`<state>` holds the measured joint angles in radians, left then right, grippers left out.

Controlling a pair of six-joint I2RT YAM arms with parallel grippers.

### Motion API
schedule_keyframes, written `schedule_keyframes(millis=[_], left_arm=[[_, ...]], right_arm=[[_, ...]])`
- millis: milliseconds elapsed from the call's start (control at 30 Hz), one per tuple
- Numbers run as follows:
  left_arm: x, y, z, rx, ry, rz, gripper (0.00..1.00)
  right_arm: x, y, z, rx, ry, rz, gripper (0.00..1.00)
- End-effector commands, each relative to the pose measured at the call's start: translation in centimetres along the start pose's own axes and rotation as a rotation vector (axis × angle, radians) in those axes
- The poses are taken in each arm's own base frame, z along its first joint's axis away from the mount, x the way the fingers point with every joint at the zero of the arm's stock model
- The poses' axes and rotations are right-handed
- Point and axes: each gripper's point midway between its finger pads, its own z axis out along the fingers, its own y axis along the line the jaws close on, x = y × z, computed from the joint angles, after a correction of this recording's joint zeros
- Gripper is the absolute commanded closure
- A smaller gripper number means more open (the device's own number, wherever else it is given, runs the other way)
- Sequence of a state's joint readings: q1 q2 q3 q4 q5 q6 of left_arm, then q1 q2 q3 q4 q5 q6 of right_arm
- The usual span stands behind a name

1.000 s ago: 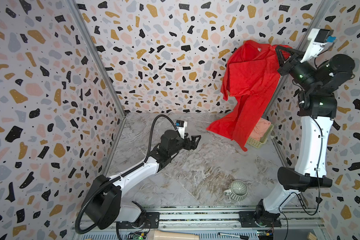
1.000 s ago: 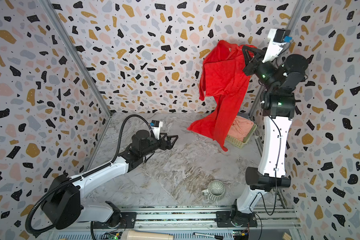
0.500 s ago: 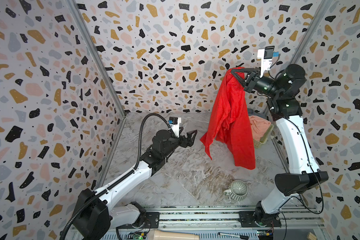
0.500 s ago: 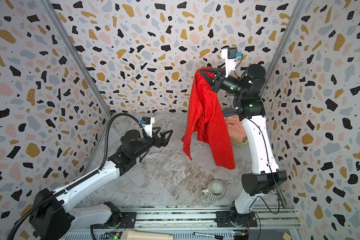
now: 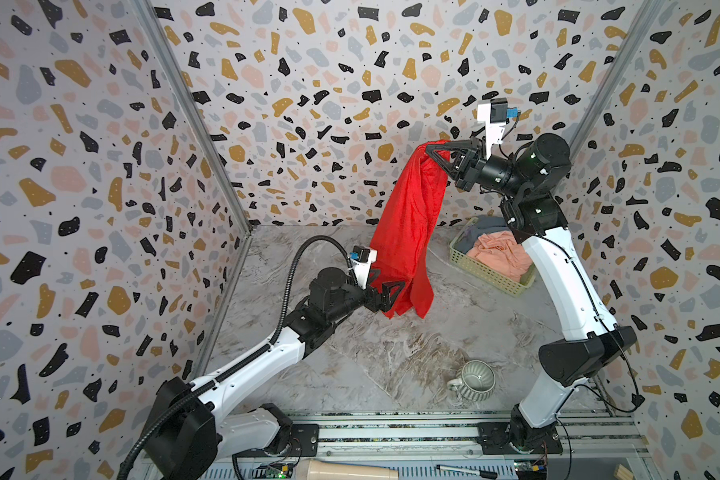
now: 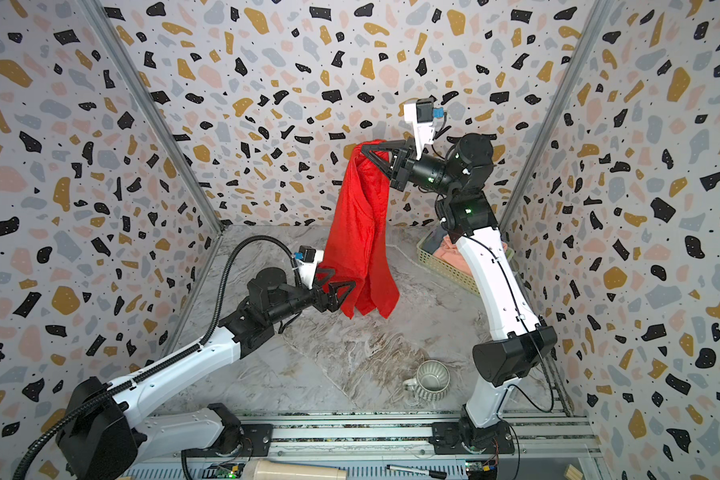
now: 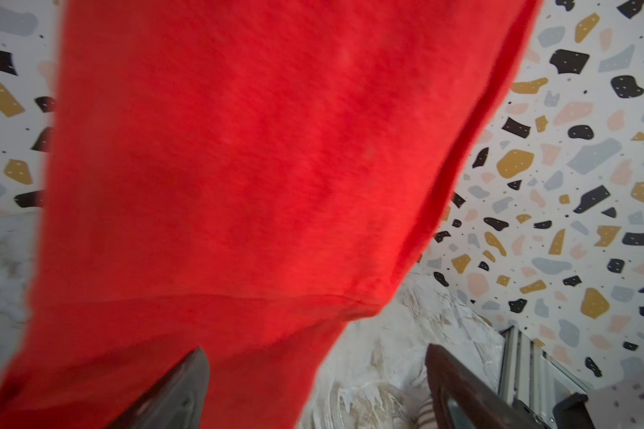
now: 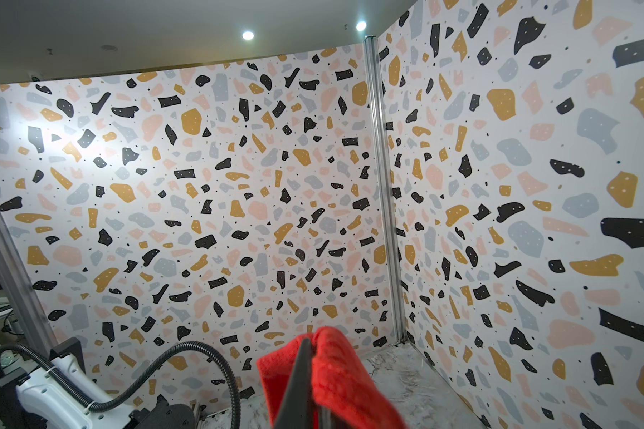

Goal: Fold and stack the t-shirts
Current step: 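Lift the red t-shirt high with the right gripper while the left gripper reaches toward it, then grasp the hanging red t-shirt's lower edge with the left gripper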

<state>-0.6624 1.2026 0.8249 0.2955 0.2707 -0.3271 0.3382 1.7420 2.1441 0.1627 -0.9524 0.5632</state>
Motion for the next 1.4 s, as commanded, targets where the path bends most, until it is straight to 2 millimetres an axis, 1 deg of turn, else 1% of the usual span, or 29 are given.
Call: schedule_keyframes(millis=[0, 67, 133, 200, 267, 300, 367, 400, 500, 533, 600, 667, 733, 800, 900, 967, 1000, 1067, 1100, 1133, 1200, 1300, 1367], left_arm=[[0.5, -1.1, 0.0, -0.026, -0.015, 0.046, 0.08], [0.6, 0.0, 0.4, -0.13, -0.036, 0.049, 0.07], [0.3, 2.6, 0.9, -0.29, -0.076, 0.002, 0.07], [-0.1, 4.6, 1.3, -0.4, -0.112, -0.024, 0.12], [-0.8, 5.3, 1.6, -0.445, -0.137, -0.028, 0.24], [-1.3, 5.4, 1.6, -0.452, -0.158, -0.034, 0.36], [-2.2, 5.1, 1.6, -0.444, -0.19, -0.025, 0.54], [-2.5, 5.0, 1.5, -0.441, -0.201, -0.023, 0.66], [-3.2, 4.5, 1.3, -0.423, -0.203, -0.005, 0.88], [-3.5, 4.2, 1.0, -0.411, -0.207, -0.001, 0.92], [-4.1, 3.0, 0.3, -0.366, -0.206, 0.011, 1.0], [-5.1, 1.4, -0.3, -0.295, -0.198, 0.035, 1.0], [-6.3, -1.6, -0.7, -0.161, -0.181, 0.054, 1.0], [-7.9, -4.9, -1.6, -0.006, -0.2, 0.061, 1.0], [-10.5, -8.3, -3.4, 0.138, -0.242, 0.078, 1.0], [-12.3, -10.2, -4.8, 0.212, -0.286, 0.088, 1.0], [-13.3, -11.2, -5.6, 0.255, -0.313, 0.089, 1.0], [-14.6, -12.5, -6.8, 0.313, -0.349, 0.09, 1.0], [-15.1, -12.8, -7.1, 0.327, -0.362, 0.092, 1.0], [-15.4, -12.9, -7.5, 0.326, -0.372, 0.094, 1.0], [-15.7, -12.2, -7.7, 0.281, -0.39, 0.09, 1.0], [-15.3, -10.3, -7.6, 0.175, -0.397, 0.085, 1.0], [-14.7, -8.8, -7.5, 0.099, -0.402, 0.075, 1.0]], right_arm=[[-3.0, 2.3, -0.3, -0.03, -0.072, -0.081, 1.0], [-2.8, 2.5, -0.1, -0.038, -0.071, -0.075, 1.0], [-2.7, 2.8, -0.1, -0.045, -0.074, -0.078, 1.0], [-2.6, 3.1, -0.2, -0.047, -0.073, -0.079, 1.0], [-2.6, 3.2, -0.4, -0.037, -0.069, -0.085, 1.0], [-2.5, 3.3, -0.6, -0.027, -0.065, -0.094, 1.0], [-2.3, 3.1, -0.9, 0.003, -0.062, -0.107, 1.0], [-2.1, 3.1, -1.2, 0.019, -0.062, -0.113, 1.0], [-2.1, 2.5, -2.6, 0.096, -0.078, -0.136, 1.0], [-2.1, 2.1, -3.2, 0.128, -0.083, -0.145, 1.0], [-2.4, 0.6, -4.9, 0.228, -0.103, -0.169, 1.0], [-3.0, -1.1, -6.9, 0.338, -0.119, -0.208, 1.0], [-4.2, -2.5, -9.0, 0.441, -0.136, -0.253, 1.0], [-5.9, -3.0, -11.0, 0.503, -0.163, -0.304, 1.0], [-8.6, -2.6, -13.2, 0.571, -0.213, -0.387, 1.0], [-10.4, -1.9, -14.1, 0.605, -0.251, -0.454, 1.0], [-11.3, -1.3, -14.2, 0.609, -0.265, -0.485, 1.0], [-12.5, -0.5, -14.0, 0.589, -0.286, -0.528, 1.0], [-12.8, 0.0, -13.6, 0.557, -0.294, -0.536, 1.0], [-13.1, 0.2, -13.2, 0.523, -0.306, -0.534, 1.0], [-13.0, 0.2, -12.0, 0.446, -0.311, -0.509, 1.0], [-11.6, -1.1, -9.2, 0.365, -0.292, -0.461, 1.0], [-9.3, -2.2, -6.4, 0.309, -0.262, -0.433, 1.0]])
